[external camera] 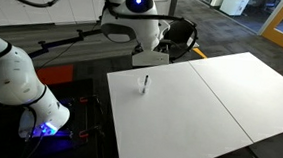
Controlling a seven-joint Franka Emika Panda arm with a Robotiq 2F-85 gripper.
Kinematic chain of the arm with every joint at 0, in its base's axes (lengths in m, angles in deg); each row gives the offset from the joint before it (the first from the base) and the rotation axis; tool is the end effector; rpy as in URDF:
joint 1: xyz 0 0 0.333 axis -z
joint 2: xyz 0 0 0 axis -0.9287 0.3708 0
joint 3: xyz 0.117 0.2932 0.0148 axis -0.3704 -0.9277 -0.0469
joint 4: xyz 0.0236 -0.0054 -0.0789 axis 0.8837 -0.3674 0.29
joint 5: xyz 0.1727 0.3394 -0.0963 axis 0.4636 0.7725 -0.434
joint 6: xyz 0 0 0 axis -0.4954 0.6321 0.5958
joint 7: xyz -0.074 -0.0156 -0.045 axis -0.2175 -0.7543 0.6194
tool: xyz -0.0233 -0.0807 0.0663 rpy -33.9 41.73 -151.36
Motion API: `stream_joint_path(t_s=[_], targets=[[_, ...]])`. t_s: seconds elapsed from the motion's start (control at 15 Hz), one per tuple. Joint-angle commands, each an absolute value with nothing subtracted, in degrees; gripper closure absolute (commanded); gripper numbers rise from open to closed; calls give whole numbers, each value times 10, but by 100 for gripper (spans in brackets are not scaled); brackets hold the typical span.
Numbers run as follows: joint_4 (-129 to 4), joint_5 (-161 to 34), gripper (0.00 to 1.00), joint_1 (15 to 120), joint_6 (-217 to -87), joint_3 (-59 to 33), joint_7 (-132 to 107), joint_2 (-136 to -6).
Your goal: Take the marker out of the cup and put it on the table
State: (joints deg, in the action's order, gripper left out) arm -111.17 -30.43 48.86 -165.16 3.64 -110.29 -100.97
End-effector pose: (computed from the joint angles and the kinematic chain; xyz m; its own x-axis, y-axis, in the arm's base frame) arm 0.4802 -0.0199 0.4127 0.2702 0.8514 0.4496 0.8857 -0.4029 0.2307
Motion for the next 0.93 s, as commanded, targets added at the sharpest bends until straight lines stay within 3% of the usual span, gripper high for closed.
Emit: stream_joint_path(t_s=[0.0,0.4,0.87], targets=[[-1123,-322,0,544,-1647,-33,-1088,-999],[-1153,-322,0,563,-1681,-120,-1042,-951],[-1159,-350,0,585,-1808,-177,-898,-855]])
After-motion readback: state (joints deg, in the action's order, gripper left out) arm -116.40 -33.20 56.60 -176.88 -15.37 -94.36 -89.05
